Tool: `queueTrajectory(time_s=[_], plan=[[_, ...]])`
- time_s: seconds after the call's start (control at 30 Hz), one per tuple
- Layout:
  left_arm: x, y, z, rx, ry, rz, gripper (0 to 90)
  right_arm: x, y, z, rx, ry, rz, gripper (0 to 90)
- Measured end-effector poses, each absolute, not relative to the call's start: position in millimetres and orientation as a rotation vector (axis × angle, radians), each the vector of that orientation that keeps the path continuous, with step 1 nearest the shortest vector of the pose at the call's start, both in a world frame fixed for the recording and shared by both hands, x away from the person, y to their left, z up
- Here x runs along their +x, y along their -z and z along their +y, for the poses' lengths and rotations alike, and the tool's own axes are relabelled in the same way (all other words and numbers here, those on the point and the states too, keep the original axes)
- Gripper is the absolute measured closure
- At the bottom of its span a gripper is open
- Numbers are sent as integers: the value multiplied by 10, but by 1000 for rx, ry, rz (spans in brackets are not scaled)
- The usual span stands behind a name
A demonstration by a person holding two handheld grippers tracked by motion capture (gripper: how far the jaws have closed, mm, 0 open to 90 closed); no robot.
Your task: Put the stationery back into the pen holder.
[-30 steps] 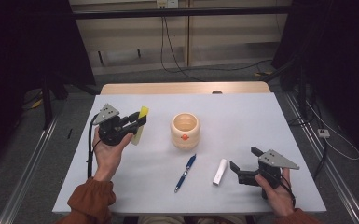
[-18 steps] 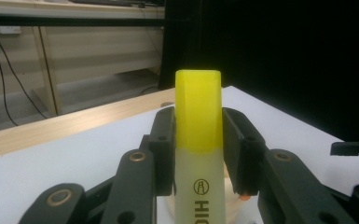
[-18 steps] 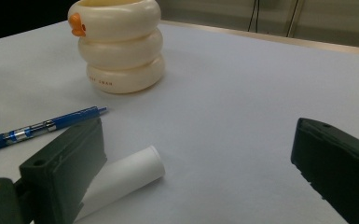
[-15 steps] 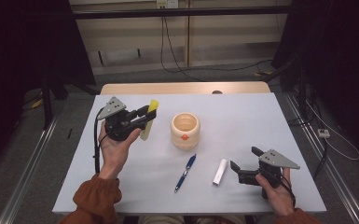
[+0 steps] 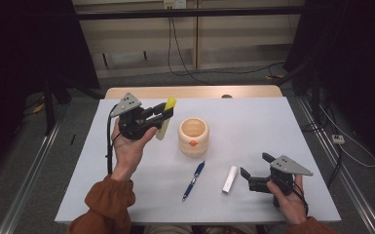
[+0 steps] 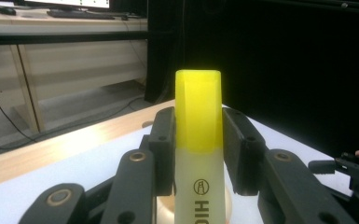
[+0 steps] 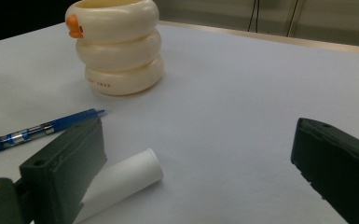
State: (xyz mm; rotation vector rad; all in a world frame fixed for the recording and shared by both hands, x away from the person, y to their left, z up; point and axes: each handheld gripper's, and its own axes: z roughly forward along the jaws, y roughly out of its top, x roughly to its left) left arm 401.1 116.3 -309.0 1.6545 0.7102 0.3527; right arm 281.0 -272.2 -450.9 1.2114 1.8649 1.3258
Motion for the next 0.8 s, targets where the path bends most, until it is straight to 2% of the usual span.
queueTrajectory(time_s=[0.8], plan=[[4274, 3158, 790, 1637, -351, 718, 672, 2797, 4507, -2731, 1209, -1325, 1867, 25]])
